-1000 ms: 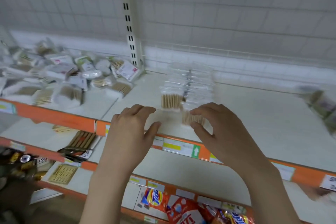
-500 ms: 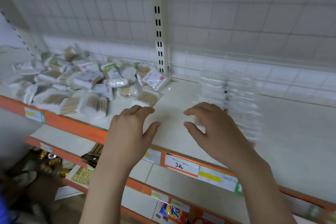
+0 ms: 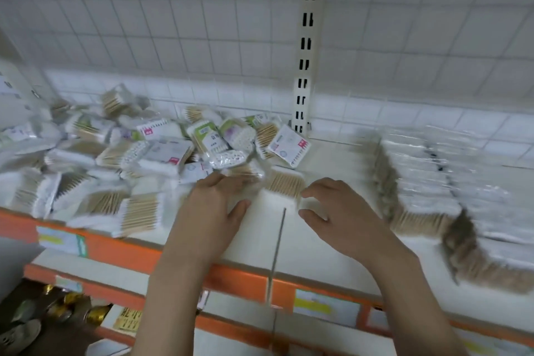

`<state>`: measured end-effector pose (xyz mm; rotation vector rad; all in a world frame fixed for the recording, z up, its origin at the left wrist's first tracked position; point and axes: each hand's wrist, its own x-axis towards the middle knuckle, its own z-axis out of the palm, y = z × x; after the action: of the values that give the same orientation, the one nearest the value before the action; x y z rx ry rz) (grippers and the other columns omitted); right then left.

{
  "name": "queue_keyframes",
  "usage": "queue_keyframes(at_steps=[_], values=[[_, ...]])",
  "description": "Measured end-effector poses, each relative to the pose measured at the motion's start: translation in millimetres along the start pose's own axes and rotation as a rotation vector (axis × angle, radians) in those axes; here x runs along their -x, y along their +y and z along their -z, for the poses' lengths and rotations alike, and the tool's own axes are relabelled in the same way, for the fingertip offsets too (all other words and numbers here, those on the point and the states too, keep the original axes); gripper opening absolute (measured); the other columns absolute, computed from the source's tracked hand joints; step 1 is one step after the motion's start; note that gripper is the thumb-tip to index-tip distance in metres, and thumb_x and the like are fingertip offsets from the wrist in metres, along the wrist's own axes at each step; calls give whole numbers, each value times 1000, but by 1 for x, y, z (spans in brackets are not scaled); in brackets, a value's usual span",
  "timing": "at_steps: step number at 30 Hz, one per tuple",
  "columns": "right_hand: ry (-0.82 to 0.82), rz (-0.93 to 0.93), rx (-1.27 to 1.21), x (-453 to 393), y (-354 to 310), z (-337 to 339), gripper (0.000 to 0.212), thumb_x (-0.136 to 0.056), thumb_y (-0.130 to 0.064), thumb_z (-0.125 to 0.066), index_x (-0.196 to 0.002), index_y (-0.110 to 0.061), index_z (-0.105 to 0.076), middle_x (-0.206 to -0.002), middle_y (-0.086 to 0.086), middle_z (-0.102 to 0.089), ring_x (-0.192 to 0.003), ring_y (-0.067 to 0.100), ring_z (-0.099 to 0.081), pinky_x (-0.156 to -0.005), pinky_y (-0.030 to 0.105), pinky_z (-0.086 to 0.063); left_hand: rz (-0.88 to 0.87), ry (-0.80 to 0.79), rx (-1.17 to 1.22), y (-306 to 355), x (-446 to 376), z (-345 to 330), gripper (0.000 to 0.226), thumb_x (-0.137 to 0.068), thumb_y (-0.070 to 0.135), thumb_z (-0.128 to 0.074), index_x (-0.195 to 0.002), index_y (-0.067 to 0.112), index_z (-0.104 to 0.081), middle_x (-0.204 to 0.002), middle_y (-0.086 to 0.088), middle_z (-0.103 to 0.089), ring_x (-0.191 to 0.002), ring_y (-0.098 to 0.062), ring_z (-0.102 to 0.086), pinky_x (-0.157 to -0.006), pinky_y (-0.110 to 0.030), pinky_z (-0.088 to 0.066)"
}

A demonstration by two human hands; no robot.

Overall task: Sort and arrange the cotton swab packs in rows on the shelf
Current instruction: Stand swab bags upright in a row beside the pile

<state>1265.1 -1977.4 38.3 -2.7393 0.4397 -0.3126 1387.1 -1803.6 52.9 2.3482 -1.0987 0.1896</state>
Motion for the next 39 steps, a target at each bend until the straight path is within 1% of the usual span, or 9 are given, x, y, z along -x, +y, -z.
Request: queue_keyframes(at_steps=[2, 8, 14, 19, 23, 26, 30, 36, 39], values=[[-14, -35, 31, -16, -8, -6, 29, -91, -33, -52, -113, -15, -58, -117, 0, -52, -110, 20, -46, -90, 29, -40, -51, -26, -3, -16, -11, 3, 30, -72, 4, -74, -101, 7, -69, -90, -14, -64, -76, -35, -62, -68, -29, -44], [-39, -176, 78, -48, -15, -11, 34, -90, -32, -52, -119, -15, -57, -123, 2, -50, -113, 22, -46, -93, 30, -40, -152, -69, 13, -38, -44, -4, 31, -83, 18, -65, -113, 12, -63, -106, -5, -60, -95, -24, -58, -81, -27, -41], [-162, -290, 63, -60, -12, -12, 51, -90, -36, -53, -135, -17, -42, -132, 4, -47, -122, 23, -43, -99, 34, -40, -182, -209, -57, -29, -57, -32, 29, -88, 19, -54, -116, 15, -55, -116, 0, -50, -108, -20, -48, -88, -30, -42], [-227, -343, -32, -58, -5, -14, 44, -89, -43, -52, -125, -18, -46, -111, 3, -47, -111, 23, -48, -91, 33, -42, -148, -168, -144, -32, -51, -48, 38, -89, 19, -51, -127, 19, -47, -134, 3, -40, -121, -18, -36, -98, -28, -32], [-222, -419, -44, -50, -1, -11, 59, -80, -51, -61, -124, -15, -46, -107, 2, -40, -111, 23, -43, -82, 28, -37, -100, -175, -161, -29, -58, -49, 33, -91, 23, -50, -123, 16, -48, -124, 0, -52, -115, -21, -40, -94, -27, -34], [-242, -417, -105, -41, 0, -4, 60, -73, -53, -69, -118, -18, -50, -103, -2, -38, -97, 15, -45, -73, 24, -38, -80, -172, -217, -25, -59, -49, 30, -92, 33, -46, -119, 19, -50, -119, 2, -52, -112, -21, -41, -92, -29, -34], [-176, -380, -163, -30, -2, 4, 53, -70, -43, -75, -109, -22, -47, -102, -6, -43, -83, 5, -46, -59, 15, -34, -82, -215, -178, -18, -57, -53, 31, -96, 31, -41, -122, 20, -52, -120, 0, -48, -109, -21, -49, -91, -31, -37], [-56, -340, -198, -17, -6, 16, 29, -80, -26, -64, -97, -22, -41, -84, -4, -58, -72, 13, -57, -58, 26, -43, -75, -272, -174, -17, -58, -51, 34, -90, 36, -52, -119, 19, -52, -120, 0, -47, -111, -22, -48, -94, -32, -37], [-15, -335, -150, -12, -8, 21, 29, -83, -23, -60, -107, -24, -42, -92, -2, -59, -75, 16, -58, -66, 30, -47, -38, -305, -117, -14, -56, -50, 43, -87, 34, -56, -125, 18, -49, -109, -3, -59, -109, -24, -50, -94, -35, -40]])
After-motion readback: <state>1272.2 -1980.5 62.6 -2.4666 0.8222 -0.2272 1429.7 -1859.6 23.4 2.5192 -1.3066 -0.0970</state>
